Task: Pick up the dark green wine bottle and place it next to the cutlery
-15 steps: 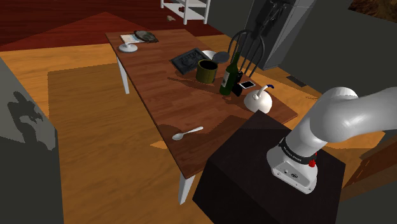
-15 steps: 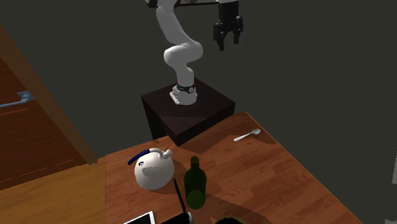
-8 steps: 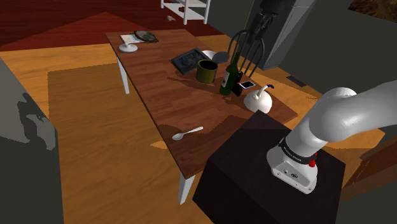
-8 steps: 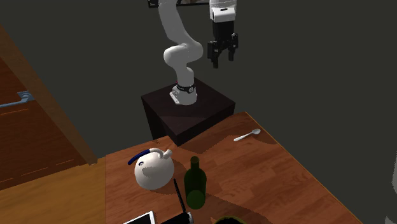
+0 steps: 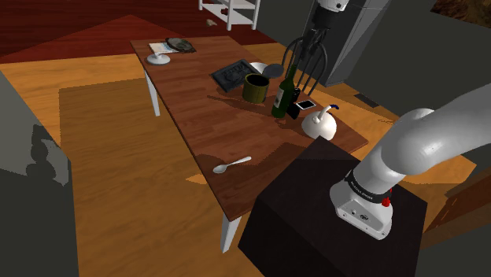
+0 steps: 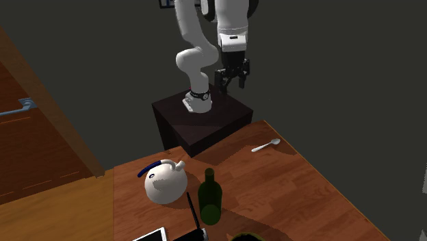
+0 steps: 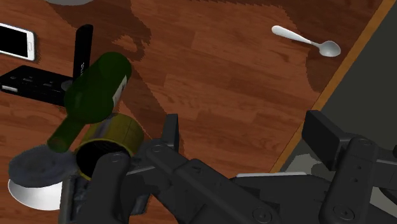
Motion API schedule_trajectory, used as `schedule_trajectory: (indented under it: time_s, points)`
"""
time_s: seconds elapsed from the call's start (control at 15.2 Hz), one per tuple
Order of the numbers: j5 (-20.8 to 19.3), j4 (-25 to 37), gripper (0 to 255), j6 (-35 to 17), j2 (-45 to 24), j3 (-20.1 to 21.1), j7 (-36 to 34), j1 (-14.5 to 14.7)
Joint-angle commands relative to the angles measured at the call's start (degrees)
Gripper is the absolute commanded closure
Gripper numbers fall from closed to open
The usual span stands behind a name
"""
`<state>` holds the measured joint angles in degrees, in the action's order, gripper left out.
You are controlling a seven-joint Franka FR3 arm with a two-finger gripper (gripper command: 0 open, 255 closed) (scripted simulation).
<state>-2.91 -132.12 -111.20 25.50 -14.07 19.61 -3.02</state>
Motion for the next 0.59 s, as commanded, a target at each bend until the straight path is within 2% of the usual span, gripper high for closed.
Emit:
schedule_trajectory:
  time_s: [0.0, 0.53]
  points:
    - [-0.4, 1.0, 0, -2.0, -3.1, -1.7, 2.5, -0.4]
    - [2.0, 9.2, 0, -8.7, -18.8, -7.6, 12.4, -1.4]
